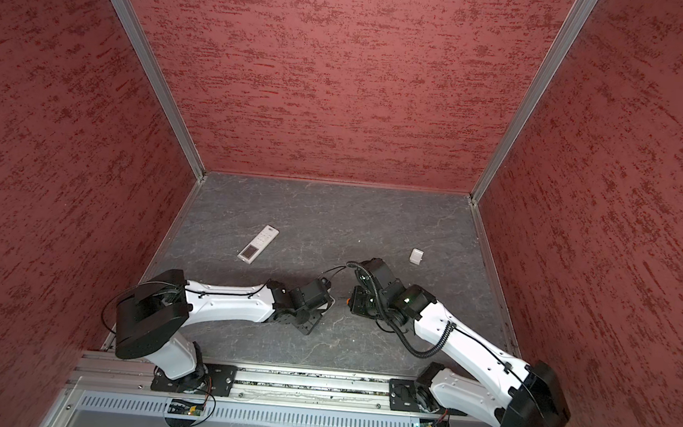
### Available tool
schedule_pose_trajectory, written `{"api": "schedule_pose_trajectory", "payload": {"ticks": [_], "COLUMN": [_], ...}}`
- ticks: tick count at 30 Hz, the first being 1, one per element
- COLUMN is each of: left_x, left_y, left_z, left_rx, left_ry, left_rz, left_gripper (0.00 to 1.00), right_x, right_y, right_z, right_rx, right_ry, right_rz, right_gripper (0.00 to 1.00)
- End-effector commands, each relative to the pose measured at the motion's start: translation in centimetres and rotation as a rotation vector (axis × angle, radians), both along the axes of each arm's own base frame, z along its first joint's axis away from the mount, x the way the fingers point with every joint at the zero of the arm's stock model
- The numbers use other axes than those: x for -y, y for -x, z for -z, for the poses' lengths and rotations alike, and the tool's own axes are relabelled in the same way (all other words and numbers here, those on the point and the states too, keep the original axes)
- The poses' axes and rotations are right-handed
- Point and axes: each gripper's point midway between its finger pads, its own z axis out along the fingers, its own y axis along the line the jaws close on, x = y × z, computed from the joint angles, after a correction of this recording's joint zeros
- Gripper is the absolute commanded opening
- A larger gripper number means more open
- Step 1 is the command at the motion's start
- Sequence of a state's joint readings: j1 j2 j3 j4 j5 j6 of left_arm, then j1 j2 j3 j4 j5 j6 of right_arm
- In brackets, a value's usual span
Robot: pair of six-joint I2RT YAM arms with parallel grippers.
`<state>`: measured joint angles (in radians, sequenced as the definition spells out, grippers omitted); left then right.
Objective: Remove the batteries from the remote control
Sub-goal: 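Grasp the remote with the left gripper while the right aims the screwdriver, then insert the screwdriver tip beside the blue-ended battery with the right gripper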
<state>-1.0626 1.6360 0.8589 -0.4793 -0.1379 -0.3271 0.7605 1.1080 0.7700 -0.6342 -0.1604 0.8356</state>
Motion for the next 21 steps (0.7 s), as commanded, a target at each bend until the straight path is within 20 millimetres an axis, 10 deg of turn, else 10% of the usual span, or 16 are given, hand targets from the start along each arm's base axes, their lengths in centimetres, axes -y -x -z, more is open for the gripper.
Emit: {"api": "schedule_pose_trajectory", "payload": {"ticks": [1,21], "left_x": [-0.1,-0.1], "left_y": [1.6,2.0], "left_z": [1.9,2.2], "left_rx": [-0.057,-0.075], "left_ry": [-0.012,-0.004], "left_rz": [0.048,0.048], "left_gripper": [0.27,0.25], "right_x": [-1.0,-1.4], "right_y": [-0.5,-0.6], "right_z": [-0.3,1.8], "right_rx": [0.006,-0.017], "right_ry": [-0.053,-0.063], "right_rz": [0.019,0.026], "right_gripper": [0.00,0.00]}}
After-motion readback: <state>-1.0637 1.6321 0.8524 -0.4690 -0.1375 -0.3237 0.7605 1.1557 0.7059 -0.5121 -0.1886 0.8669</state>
